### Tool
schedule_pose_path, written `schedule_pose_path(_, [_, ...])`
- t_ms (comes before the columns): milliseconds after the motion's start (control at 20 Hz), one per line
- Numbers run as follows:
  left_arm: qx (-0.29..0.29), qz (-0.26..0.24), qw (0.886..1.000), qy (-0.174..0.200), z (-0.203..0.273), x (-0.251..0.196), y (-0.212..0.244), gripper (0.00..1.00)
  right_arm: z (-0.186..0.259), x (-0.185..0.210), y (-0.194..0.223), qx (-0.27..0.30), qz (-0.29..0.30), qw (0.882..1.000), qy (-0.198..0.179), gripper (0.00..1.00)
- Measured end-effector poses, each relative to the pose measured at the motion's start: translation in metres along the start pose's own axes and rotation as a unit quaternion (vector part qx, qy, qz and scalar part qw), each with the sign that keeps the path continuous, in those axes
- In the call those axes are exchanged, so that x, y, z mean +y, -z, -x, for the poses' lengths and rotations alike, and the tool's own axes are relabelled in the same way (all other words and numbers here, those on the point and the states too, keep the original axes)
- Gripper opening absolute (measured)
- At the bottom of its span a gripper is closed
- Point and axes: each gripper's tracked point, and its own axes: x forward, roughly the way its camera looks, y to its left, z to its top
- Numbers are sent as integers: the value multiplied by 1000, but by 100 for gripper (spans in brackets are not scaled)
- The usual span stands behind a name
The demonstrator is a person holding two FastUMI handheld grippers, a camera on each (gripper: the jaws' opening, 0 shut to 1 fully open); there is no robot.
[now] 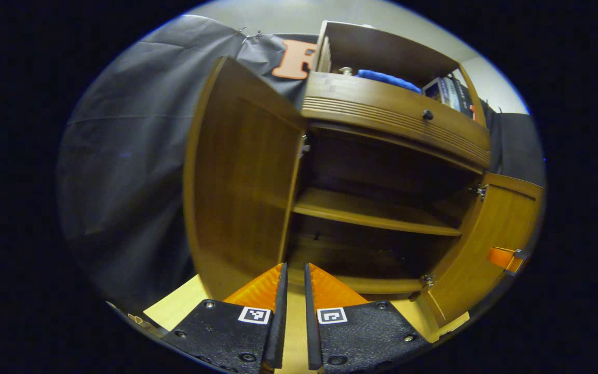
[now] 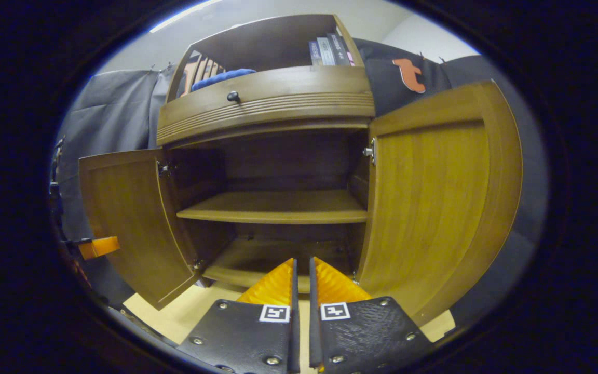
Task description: Open the right door of the double-door shoe cabinet with the right hand, and open the left door with the left hand.
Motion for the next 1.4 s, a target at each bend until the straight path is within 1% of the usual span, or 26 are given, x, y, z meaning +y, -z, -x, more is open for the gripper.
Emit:
schedule_pose_path(150, [-40,-5,998,49,-7,-41,-37,19,3,17,-18,-24,2,1000,-9,7])
schedule_pose_path(250, [-66,-10,995,76,-6,-64,-60,11,8,27,-32,-37,7,999,-14,7])
schedule_pose_path(300, [-76,-12,993,90,-3,-76,-70,11,11,33,-39,-44,9,999,-17,7])
schedule_pose_path(350, [-85,-14,991,101,-1,-86,-77,27,15,38,-47,-53,14,998,-20,7])
schedule_pose_path(400, [-89,-19,990,107,1,-93,-83,19,19,41,-55,-63,20,998,-21,7])
schedule_pose_path(450, [-93,-23,989,114,3,-100,-88,10,22,45,-63,-73,26,997,-22,7])
schedule_pose_path(500, [-100,-27,987,119,6,-107,-93,18,25,49,-70,-83,32,996,-22,7])
schedule_pose_path(650, [-122,-36,983,133,16,-123,-107,18,35,62,-87,-110,37,993,-28,7])
schedule_pose_path(750, [-138,-45,980,138,23,-131,-115,18,40,71,-93,-119,28,992,-36,7])
schedule_pose_path(850, [-152,-42,977,142,31,-138,-122,18,46,77,-99,-133,18,990,-34,7])
schedule_pose_path(900, [-159,-40,976,144,33,-141,-124,27,50,79,-103,-142,16,989,-31,7])
schedule_pose_path(950, [-165,-40,975,145,35,-143,-127,27,52,80,-106,-150,17,988,-27,7])
schedule_pose_path(1000, [-172,-41,974,140,36,-142,-130,18,54,81,-108,-156,16,987,-23,7])
schedule_pose_path(1050, [-178,-41,974,137,35,-141,-132,19,57,78,-107,-161,13,987,-18,7])
schedule_pose_path(1100, [-180,-39,974,134,35,-140,-133,24,58,80,-109,-163,6,986,-21,13])
schedule_pose_path(1150, [-180,-36,975,123,34,-137,-135,46,56,83,-109,-165,3,986,-26,30])
schedule_pose_path(1200, [-184,-34,976,114,32,-130,-134,69,59,78,-111,-166,6,986,-17,47])
schedule_pose_path(1250, [-185,-29,976,109,30,-127,-136,92,60,76,-111,-171,8,985,-16,64])
schedule_pose_path(1300, [-184,-24,976,110,31,-126,-134,95,60,75,-112,-173,6,985,-15,80])
schedule_pose_path(1350, [-182,-19,977,111,31,-126,-133,92,57,74,-112,-175,4,985,-14,97])
schedule_pose_path(1400, [-180,-16,978,109,30,-124,-132,95,57,75,-113,-175,1,984,-15,100])
